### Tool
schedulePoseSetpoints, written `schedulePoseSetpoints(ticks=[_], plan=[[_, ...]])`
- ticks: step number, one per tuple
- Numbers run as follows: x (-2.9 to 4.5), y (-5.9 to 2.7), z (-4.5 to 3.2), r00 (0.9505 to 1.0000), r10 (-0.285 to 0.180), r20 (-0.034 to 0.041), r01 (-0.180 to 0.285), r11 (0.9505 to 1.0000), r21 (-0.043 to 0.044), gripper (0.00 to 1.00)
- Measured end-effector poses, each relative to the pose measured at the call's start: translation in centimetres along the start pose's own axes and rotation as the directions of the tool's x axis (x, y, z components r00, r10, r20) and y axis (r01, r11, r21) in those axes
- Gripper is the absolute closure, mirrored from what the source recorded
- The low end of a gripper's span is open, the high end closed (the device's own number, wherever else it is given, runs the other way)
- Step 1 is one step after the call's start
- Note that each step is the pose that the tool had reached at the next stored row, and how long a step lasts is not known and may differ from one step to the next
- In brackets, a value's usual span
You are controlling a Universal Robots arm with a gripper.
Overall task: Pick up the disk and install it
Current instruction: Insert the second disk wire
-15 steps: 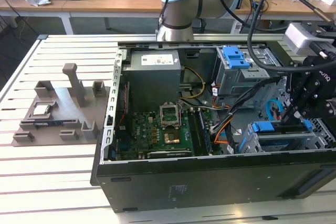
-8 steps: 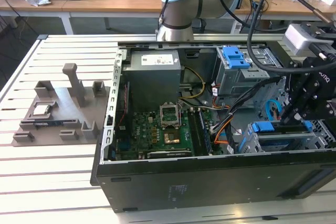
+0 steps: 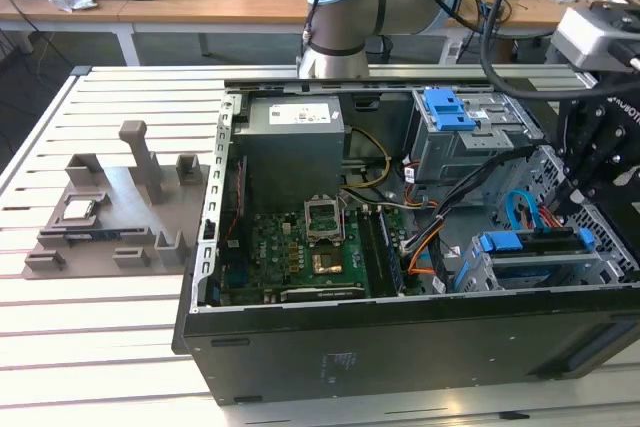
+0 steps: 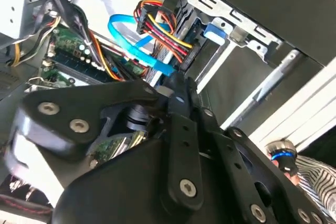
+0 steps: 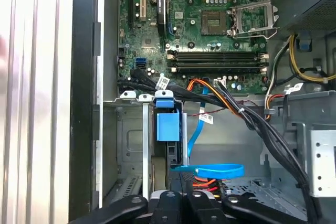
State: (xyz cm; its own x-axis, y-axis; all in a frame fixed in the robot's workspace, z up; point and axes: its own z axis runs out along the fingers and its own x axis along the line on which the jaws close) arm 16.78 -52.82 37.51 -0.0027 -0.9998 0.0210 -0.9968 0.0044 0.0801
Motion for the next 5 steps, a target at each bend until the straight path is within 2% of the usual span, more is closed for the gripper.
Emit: schedulePoseSetpoints(ticks=[1, 5], plan=[[-0.21, 0.09, -1.04, 1.0000, 0.000, -0.0008, 0.000, 1.0000, 0.0001, 0.89], [-0.22, 0.09, -1.11, 1.0000, 0.000, -0.0007, 0.000, 1.0000, 0.0001, 0.89]])
